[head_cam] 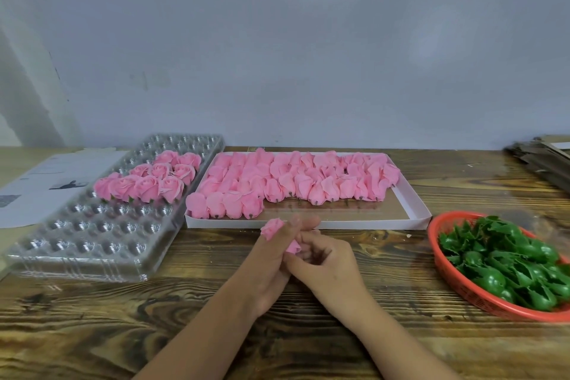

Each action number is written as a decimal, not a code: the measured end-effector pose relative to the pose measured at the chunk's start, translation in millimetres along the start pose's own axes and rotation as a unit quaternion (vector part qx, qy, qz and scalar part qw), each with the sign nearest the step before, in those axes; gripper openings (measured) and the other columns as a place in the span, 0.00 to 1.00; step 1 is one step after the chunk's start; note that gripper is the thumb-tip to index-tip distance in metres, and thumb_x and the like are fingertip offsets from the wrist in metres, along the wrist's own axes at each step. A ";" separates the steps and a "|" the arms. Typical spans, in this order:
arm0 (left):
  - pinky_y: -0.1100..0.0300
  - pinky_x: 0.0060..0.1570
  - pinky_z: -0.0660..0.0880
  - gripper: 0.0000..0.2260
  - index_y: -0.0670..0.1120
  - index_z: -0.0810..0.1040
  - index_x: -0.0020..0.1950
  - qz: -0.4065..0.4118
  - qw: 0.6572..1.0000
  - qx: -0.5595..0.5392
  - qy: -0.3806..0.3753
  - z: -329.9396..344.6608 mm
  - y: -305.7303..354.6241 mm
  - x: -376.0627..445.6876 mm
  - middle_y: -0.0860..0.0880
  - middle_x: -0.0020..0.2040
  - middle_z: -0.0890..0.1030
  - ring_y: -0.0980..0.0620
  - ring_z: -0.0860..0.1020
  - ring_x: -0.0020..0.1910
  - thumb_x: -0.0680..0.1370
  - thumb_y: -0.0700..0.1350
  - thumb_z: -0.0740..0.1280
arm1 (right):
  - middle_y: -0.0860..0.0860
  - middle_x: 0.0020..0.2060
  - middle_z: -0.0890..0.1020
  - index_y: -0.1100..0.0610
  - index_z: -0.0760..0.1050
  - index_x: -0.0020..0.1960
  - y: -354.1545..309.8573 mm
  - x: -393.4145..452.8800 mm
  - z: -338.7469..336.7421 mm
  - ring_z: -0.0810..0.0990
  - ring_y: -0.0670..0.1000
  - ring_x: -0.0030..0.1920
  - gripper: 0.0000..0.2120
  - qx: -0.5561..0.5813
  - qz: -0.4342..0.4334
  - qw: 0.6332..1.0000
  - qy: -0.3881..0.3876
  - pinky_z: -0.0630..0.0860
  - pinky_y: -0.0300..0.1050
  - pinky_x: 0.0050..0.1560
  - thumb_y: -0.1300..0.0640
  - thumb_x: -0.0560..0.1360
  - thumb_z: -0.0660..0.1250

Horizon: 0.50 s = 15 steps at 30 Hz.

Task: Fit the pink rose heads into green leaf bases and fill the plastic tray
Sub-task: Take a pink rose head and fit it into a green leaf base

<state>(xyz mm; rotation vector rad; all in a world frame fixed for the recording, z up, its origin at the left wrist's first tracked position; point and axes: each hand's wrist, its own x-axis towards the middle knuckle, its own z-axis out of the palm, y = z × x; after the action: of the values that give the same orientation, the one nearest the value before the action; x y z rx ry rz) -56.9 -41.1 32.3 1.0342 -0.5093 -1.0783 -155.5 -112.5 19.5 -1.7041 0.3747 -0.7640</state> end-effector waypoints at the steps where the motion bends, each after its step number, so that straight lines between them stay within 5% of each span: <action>1: 0.62 0.53 0.79 0.31 0.47 0.87 0.56 0.001 1.000 0.006 -0.004 -0.7 0.2 -0.3 0.46 0.54 0.87 0.50 0.85 0.55 0.61 0.65 0.81 | 0.48 0.32 0.82 0.54 0.85 0.44 0.2 0.7 -2.0 0.76 0.44 0.35 0.08 0.013 0.002 1.000 -0.013 0.72 0.37 0.39 0.66 0.72 0.73; 7: 0.57 0.47 0.75 0.29 0.49 0.86 0.58 -0.006 0.998 0.055 -0.025 -2.7 4.0 -3.7 0.48 0.56 0.85 0.51 0.80 0.50 0.65 0.67 0.76 | 0.51 0.31 0.79 0.58 0.85 0.42 -1.6 1.5 -4.8 0.75 0.46 0.34 0.06 0.114 0.108 0.985 -0.074 0.73 0.38 0.38 0.55 0.69 0.74; 11: 0.51 0.65 0.75 0.33 0.50 0.86 0.58 -0.005 0.995 0.079 -0.055 -9.0 4.1 -3.4 0.48 0.61 0.84 0.50 0.81 0.61 0.61 0.69 0.79 | 0.53 0.36 0.81 0.58 0.84 0.42 -3.0 2.2 -7.5 0.77 0.45 0.35 0.09 0.259 0.215 0.933 -0.129 0.76 0.35 0.38 0.53 0.65 0.76; 15: 0.56 0.60 0.79 0.23 0.51 0.87 0.55 -0.007 0.997 0.068 -0.040 -9.6 4.1 -2.5 0.48 0.61 0.84 0.53 0.82 0.62 0.66 0.63 0.77 | 0.52 0.37 0.82 0.57 0.85 0.43 -5.0 1.8 -7.4 0.78 0.45 0.37 0.05 0.296 0.231 0.917 -0.133 0.77 0.35 0.40 0.55 0.69 0.76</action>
<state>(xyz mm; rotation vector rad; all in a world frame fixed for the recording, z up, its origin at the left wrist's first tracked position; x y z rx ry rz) -48.6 -34.4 31.8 1.1179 -0.6476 -1.1113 -159.8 -117.7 25.7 -1.0627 0.2984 -0.2454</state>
